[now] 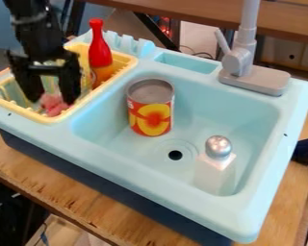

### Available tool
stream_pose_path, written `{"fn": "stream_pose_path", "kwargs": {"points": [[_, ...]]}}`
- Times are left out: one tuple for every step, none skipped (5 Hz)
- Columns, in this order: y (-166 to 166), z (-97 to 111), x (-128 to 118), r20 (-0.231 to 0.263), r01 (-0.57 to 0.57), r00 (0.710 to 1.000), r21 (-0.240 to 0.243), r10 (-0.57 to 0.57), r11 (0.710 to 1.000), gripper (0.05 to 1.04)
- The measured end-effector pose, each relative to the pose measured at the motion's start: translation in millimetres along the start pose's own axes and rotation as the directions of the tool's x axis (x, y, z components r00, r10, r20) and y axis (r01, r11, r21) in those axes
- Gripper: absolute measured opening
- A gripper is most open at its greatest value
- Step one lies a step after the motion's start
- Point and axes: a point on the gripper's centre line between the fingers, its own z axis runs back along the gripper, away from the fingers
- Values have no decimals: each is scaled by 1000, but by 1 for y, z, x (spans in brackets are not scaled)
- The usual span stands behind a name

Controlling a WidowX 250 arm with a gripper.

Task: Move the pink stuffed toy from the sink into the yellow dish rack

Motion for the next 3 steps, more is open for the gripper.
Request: {"fn": "stream_pose_path", "kwargs": {"points": [[-19,24,-11,22,19,1000,48,-20,999,1001],[-45,41,-30,31,129,991,69,-131,989,1001],[-82,41,-45,-31,282,959,49,-281,958,1001]]}}
